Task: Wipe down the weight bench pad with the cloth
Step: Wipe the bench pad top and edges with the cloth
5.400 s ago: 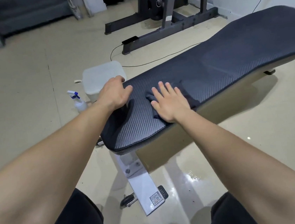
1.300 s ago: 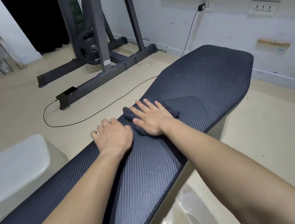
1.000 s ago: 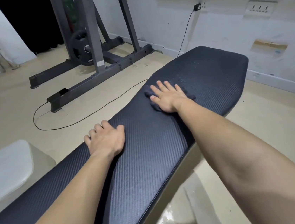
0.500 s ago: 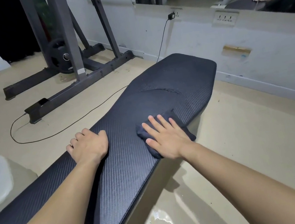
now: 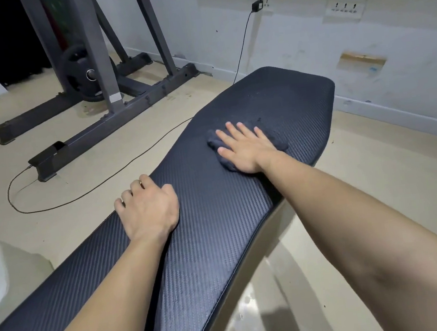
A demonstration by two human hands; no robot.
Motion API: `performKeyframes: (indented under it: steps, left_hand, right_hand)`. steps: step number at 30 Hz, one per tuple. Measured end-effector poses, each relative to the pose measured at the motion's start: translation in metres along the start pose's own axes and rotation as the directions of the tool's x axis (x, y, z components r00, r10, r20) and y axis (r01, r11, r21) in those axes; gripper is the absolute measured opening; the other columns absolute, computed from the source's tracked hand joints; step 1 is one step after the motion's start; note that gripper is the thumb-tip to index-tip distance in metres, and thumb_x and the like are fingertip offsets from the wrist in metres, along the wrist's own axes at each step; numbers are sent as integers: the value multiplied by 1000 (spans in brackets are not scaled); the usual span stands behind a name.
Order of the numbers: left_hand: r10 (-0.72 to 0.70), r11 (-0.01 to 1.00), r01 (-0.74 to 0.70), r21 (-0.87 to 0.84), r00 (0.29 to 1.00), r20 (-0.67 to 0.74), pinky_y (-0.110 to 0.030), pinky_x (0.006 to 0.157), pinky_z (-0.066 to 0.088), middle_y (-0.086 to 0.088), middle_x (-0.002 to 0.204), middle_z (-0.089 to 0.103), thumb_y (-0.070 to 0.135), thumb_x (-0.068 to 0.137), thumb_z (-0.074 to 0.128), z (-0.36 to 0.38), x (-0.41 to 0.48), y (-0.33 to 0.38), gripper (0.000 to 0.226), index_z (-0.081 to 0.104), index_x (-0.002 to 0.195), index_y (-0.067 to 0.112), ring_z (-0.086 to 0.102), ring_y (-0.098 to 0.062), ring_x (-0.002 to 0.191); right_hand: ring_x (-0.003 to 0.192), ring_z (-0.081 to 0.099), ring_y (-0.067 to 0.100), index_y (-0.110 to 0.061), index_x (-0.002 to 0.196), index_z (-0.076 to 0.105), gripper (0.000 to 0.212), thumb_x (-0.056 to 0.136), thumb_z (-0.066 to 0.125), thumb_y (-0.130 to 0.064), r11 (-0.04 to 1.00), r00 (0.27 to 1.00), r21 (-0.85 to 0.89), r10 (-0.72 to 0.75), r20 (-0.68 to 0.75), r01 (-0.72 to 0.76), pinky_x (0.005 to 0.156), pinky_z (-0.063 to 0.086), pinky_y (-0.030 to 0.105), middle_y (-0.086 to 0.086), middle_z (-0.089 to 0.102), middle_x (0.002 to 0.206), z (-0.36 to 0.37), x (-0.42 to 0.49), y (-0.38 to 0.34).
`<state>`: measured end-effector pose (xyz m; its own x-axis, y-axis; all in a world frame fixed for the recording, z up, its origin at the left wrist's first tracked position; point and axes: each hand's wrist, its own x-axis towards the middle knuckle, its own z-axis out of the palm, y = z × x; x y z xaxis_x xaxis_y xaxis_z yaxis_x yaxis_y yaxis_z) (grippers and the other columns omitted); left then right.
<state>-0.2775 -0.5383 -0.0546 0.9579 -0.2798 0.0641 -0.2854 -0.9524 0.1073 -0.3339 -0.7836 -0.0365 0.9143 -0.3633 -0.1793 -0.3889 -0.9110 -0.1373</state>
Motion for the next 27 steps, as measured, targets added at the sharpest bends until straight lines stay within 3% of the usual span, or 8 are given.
performKeyframes:
  steps: [4, 8, 12, 15, 18, 21, 27]
  left_hand:
    - [-10, 1000, 10, -13, 1000, 1, -52, 102, 34, -17, 130, 57, 49, 94, 22, -1, 0, 2, 63, 46, 134, 7, 52, -39, 115]
    - [-5, 1000, 5, -9, 1000, 17, -51, 101, 32, -15, 133, 54, 65, 92, 19, -4, 0, 6, 78, 39, 142, 9, 49, -37, 120]
    - [0, 1000, 1, -16, 998, 63, -52, 103, 30, -15, 138, 50, 71, 87, 21, -9, -1, 5, 87, 33, 146, 8, 46, -35, 123]
    - [56, 998, -51, -38, 989, 138, -54, 111, 22, -11, 154, 34, 70, 88, 22, -12, 0, 5, 87, 19, 154, 13, 32, -32, 139]
    - [274, 962, -267, -62, 937, 215, -52, 119, 5, -6, 167, 2, 63, 95, 21, -16, -4, -14, 76, 4, 159, 25, 2, -26, 152]
    - [468, 882, -464, -80, 849, 245, -45, 123, -3, -4, 166, -12, 54, 100, 17, -23, -26, -43, 68, -3, 159, 26, -11, -22, 153]
    - [374, 927, -334, -169, 844, 384, -44, 122, -8, 3, 164, -21, 38, 103, 24, -38, -85, -66, 64, -7, 158, 27, -20, -17, 151]
  right_hand:
    - [153, -13, 18, -37, 158, -4, 62, 102, 12, -57, 985, 985, 18, 173, 5, -173, 122, -6, 49, -7, -15, 166, -9, 3, 38]
    - [152, -16, 21, -37, 157, -8, 62, 101, 8, -57, 974, 974, 19, 228, 18, -228, 121, -8, 51, -5, -19, 165, -1, -22, 23]
    - [151, -19, 24, -36, 157, -10, 62, 101, 7, -57, 986, 986, 29, 165, 37, -167, 121, -9, 52, -4, -21, 165, 11, -57, -28]
    - [151, -21, 25, -34, 157, -11, 62, 102, 7, -56, 990, 989, 22, 136, 57, -137, 120, -10, 53, -2, -23, 164, 18, -75, -63]
    - [150, -22, 25, -33, 157, -13, 62, 102, 6, -56, 995, 991, 19, 96, 89, -98, 120, -11, 53, -2, -25, 164, 24, -97, -96]
    - [150, -23, 26, -32, 156, -14, 63, 102, 7, -56, 999, 993, 21, 36, 111, -38, 120, -11, 53, 0, -27, 163, 31, -126, -124]
    - [147, -30, 26, -32, 155, -19, 63, 103, 9, -54, 999, 967, 34, -40, 251, 32, 119, -13, 54, 1, -34, 160, 34, -167, -156]
